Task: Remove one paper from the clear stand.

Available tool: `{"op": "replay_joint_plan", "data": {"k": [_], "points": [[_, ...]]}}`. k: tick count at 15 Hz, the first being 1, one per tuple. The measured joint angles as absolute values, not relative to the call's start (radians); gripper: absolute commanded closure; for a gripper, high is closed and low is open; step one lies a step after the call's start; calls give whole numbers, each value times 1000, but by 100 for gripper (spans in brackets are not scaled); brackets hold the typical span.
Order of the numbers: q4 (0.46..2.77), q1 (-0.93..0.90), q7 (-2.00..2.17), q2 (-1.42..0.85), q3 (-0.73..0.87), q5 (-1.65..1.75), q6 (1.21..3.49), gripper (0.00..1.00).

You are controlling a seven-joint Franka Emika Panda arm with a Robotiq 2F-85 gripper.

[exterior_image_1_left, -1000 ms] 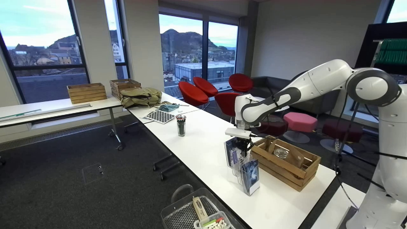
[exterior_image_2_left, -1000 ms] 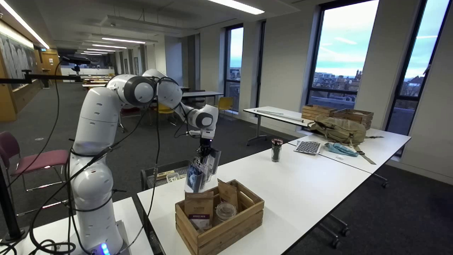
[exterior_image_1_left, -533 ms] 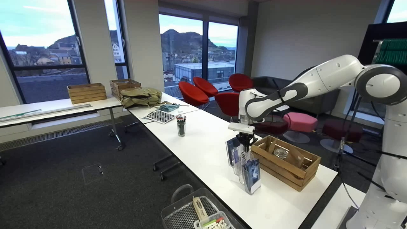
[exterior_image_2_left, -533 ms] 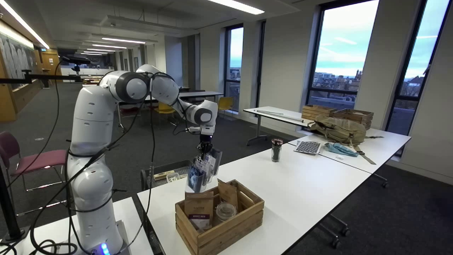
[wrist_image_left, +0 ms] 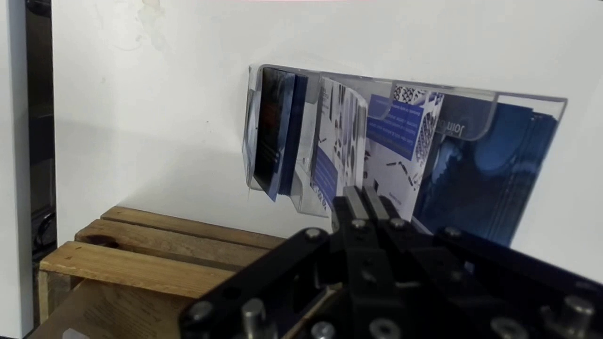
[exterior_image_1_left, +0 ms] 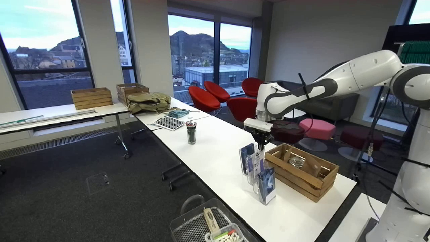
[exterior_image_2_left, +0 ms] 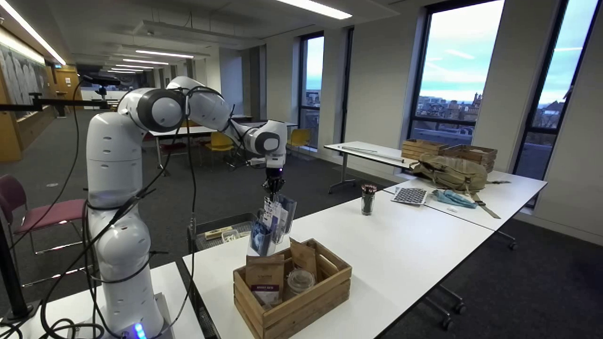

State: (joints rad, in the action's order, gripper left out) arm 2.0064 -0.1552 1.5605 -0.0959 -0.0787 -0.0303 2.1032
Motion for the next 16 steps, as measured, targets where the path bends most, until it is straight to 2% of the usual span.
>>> {"op": "replay_joint_plan", "data": {"k": [10, 16], "points": [[2010, -156, 1561, 16, -94, -4, 2096, 100], [2018, -156, 1554, 91, -119, 3, 1993, 100]]}}
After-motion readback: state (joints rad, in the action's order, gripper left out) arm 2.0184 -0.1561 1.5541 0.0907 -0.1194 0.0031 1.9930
